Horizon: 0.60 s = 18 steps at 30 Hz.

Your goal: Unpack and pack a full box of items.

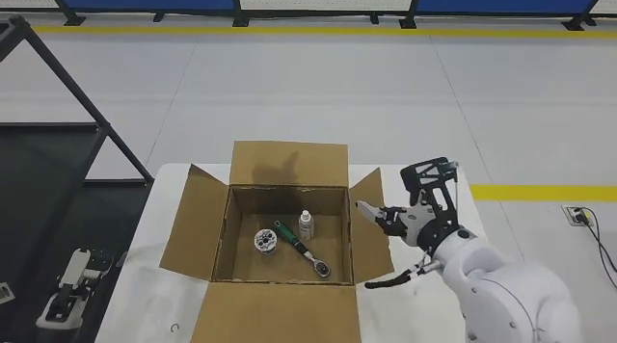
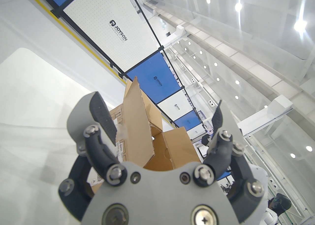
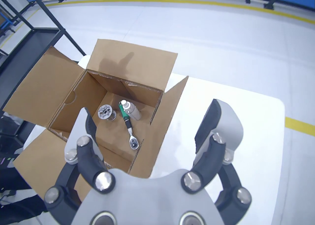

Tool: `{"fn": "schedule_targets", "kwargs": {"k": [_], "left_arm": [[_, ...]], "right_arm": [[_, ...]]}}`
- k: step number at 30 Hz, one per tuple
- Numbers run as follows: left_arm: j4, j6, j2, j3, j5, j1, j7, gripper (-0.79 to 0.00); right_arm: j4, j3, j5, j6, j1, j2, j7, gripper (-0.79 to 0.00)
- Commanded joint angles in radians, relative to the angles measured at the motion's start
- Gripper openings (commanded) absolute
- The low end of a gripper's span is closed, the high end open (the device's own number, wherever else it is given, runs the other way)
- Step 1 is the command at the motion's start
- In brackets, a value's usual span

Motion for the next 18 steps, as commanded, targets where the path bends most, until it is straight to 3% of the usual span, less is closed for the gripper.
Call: {"fn": "schedule_targets", "kwargs": {"k": [1, 11, 14, 18], "left_arm": [[0.000, 0.000, 0.000, 0.000, 0.000, 0.000, 0.000, 0.000], [-0.006, 0.023, 0.001, 0.007, 0.015, -0.012, -0.005, 0.000], [-0.021, 0.079, 0.005, 0.022, 0.049, -0.032, -0.055, 0.000], [-0.023, 0.121, 0.011, 0.041, 0.068, -0.071, -0.103, 0.000]], "right_arm": [[0.000, -0.001, -0.003, 0.001, 0.000, 0.000, 0.000, 0.000], [0.025, 0.003, 0.008, 0.009, -0.016, 0.001, -0.033, 0.000], [0.068, 0.043, 0.092, 0.027, -0.014, 0.005, -0.035, 0.000], [0.131, 0.106, 0.243, 0.022, 0.011, 0.015, 0.048, 0.000]]}}
